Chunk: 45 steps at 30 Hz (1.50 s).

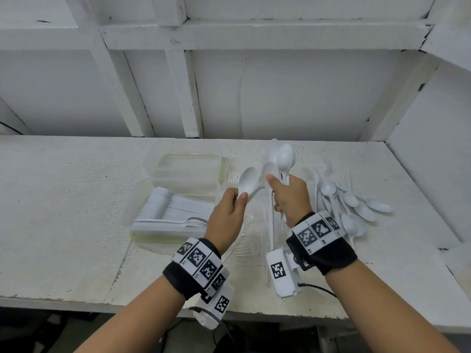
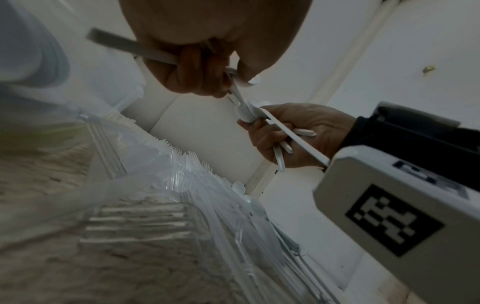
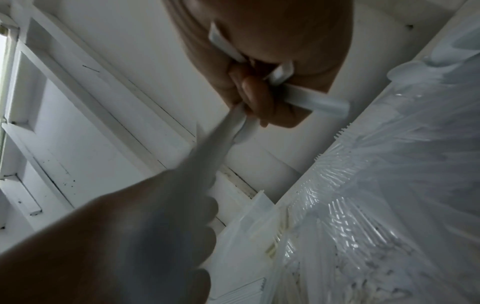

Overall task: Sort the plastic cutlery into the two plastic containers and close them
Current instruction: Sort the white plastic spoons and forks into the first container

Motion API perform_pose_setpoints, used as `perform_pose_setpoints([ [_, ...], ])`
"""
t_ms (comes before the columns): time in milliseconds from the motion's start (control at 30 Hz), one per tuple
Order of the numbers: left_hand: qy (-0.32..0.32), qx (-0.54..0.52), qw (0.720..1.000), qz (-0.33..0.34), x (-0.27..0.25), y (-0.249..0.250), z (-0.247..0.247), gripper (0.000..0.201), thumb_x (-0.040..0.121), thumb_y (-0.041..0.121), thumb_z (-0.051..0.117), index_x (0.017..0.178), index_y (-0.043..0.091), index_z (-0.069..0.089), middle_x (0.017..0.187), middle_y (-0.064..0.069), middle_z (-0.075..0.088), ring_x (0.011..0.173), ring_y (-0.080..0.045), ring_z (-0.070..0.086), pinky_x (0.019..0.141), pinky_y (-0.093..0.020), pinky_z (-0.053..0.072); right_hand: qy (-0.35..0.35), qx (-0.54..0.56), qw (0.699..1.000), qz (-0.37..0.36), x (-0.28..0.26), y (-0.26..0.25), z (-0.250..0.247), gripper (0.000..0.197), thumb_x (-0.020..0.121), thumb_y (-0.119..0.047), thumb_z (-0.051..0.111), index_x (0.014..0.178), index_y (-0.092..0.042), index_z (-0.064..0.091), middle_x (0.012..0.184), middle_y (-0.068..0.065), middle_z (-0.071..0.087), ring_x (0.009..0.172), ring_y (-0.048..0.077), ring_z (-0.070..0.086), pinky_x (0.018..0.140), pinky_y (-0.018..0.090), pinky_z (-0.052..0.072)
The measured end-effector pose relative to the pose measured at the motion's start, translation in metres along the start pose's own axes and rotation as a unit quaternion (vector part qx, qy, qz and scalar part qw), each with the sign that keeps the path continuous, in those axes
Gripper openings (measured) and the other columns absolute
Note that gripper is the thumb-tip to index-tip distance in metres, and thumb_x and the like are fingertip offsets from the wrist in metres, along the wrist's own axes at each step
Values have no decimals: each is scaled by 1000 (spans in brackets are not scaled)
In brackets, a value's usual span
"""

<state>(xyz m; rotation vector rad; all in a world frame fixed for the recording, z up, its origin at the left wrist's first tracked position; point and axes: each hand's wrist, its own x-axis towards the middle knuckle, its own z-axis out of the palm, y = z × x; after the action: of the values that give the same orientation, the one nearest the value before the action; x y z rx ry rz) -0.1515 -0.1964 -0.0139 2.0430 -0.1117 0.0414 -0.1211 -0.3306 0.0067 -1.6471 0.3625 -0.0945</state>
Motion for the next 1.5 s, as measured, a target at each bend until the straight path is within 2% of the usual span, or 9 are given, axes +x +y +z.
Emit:
perform_pose_setpoints([
  [167, -8, -98, 994, -49, 2, 6, 0, 18, 101, 25, 33, 88, 18, 44, 81, 4, 54, 68, -11, 49, 66, -30, 43, 20, 11, 1000, 2, 2, 1, -5, 23, 93, -19, 52, 71, -16, 47, 58, 1, 34, 48, 11, 31, 36, 18, 30],
  [300, -47, -267, 949, -159, 6, 12, -4, 12, 102, 15, 31, 103, 16, 44, 102, -5, 63, 80, -19, 63, 78, -36, 54, -20, 22, 997, -67, 1, -5, -10, 26, 92, -20, 56, 68, -17, 47, 55, -1, 34, 42, 6, 30, 38, 18, 28],
  [367, -90, -316, 927, -182, 6, 15, -5, 11, 102, 12, 34, 102, 14, 45, 97, -10, 65, 74, -23, 66, 72, -35, 56, -46, -3, 993, -104, 0, -7, -8, 21, 91, -20, 57, 72, -20, 51, 55, -7, 41, 41, 2, 37, 41, 16, 31],
  [533, -182, -369, 890, -194, 2, 20, -6, 9, 101, 10, 36, 98, 10, 45, 90, -16, 65, 66, -23, 66, 63, -33, 58, -59, -94, 983, -149, 3, 1, -5, 20, 91, -21, 58, 71, -20, 53, 62, -8, 52, 56, 2, 48, 58, 18, 37],
  [767, -212, -407, 862, -216, 0, 17, -6, 19, 100, 12, 37, 99, 6, 56, 99, -15, 66, 89, -26, 65, 78, -38, 56, -125, -47, 981, -139, -1, -1, -9, 16, 89, -16, 61, 80, -25, 52, 65, -11, 51, 48, -9, 52, 45, 6, 37],
  [900, -227, -414, 857, -208, 1, 18, -9, 27, 99, 15, 39, 105, 3, 62, 96, -9, 68, 90, -22, 64, 85, -37, 54, -140, -4, 984, -113, -4, -6, -7, 12, 87, -18, 63, 83, -24, 54, 65, -10, 56, 47, -3, 54, 44, 14, 39],
  [1200, -232, -448, 841, -196, 1, 23, -13, 24, 97, 14, 39, 94, 3, 61, 72, -5, 66, 63, -14, 65, 64, -25, 57, -145, 29, 986, -71, -5, -6, -3, 12, 86, -21, 65, 80, -19, 55, 62, -2, 53, 45, 6, 46, 44, 23, 37],
  [1333, -209, -451, 843, -204, 1, 22, -12, 23, 93, 22, 45, 95, 6, 61, 57, 2, 53, 45, -6, 49, 42, -17, 43, -147, 49, 987, -51, -4, -5, -3, 12, 86, -18, 64, 82, -17, 53, 64, -1, 51, 48, 9, 43, 41, 20, 34],
  [1500, -217, -465, 833, -208, -1, 19, -12, 26, 94, 21, 43, 102, 3, 60, 60, 2, 50, 46, -6, 44, 40, -16, 36, -174, 31, 983, -47, -7, -5, -5, 14, 86, -15, 64, 85, -18, 51, 67, -2, 51, 54, 10, 56, 41, 18, 34],
])
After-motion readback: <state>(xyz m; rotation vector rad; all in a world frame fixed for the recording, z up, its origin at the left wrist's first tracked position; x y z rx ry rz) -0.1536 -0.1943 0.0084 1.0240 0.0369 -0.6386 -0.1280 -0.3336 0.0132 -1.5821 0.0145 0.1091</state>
